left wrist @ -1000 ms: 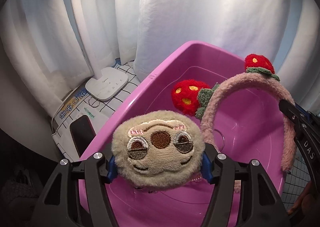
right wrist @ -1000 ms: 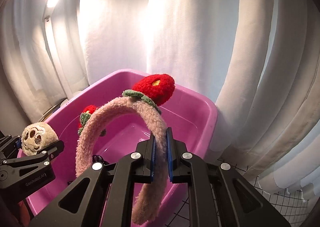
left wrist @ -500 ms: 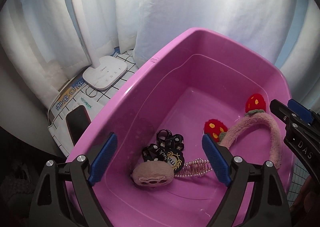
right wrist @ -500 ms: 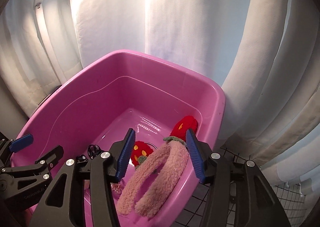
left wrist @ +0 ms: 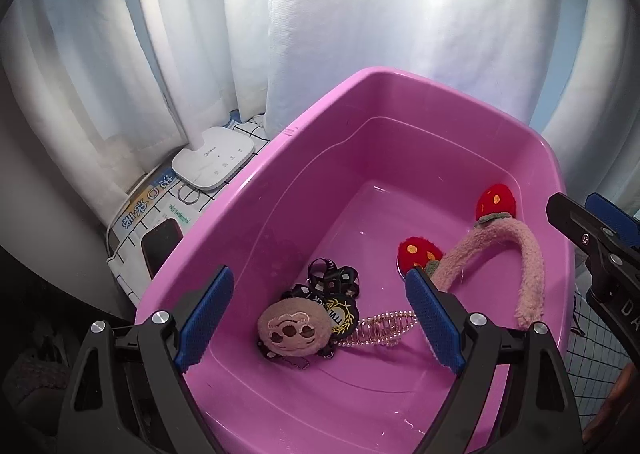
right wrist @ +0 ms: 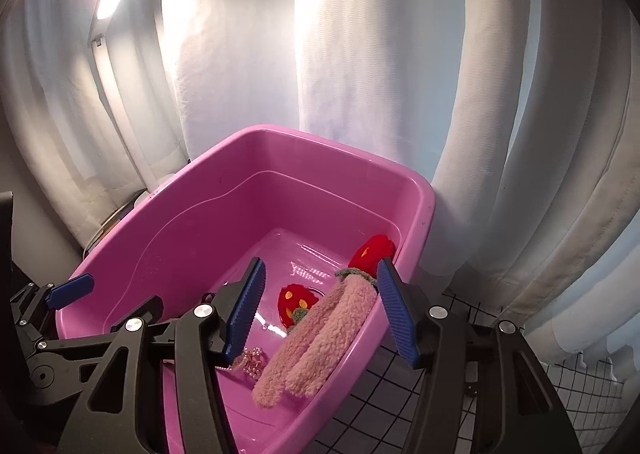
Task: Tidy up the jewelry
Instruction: 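Move the left tool to the black wristwatch while the right tool approaches the brown hair clip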
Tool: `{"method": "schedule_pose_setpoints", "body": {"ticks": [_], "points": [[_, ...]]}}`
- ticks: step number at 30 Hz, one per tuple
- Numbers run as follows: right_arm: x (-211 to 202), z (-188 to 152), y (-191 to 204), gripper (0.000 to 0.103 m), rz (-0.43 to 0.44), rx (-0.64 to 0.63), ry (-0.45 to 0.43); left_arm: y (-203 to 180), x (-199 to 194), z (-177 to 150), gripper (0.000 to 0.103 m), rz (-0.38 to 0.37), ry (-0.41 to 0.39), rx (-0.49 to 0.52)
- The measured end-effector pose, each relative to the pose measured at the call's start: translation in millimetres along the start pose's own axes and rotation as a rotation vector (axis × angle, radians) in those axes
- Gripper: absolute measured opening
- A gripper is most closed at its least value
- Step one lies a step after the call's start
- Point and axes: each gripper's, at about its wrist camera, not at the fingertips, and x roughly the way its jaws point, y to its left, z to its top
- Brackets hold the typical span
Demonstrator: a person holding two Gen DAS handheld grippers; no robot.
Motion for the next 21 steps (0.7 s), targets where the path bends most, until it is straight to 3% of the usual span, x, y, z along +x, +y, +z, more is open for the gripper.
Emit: {"method": "schedule_pose_setpoints", "body": {"ticks": [14,21], "points": [[-60.5,-44.8,-69.8,0.059,-0.031,0.133,-0.045,-65.0,-56.4,-20.6,0.090,-0.097,-0.081,0.064],[-89.2,-92.1,-128.0,0.059,-0.104,0.206,-0.038,-114.8,-75.1,-31.2,0.090,-0.177,-0.100,0.121]]}}
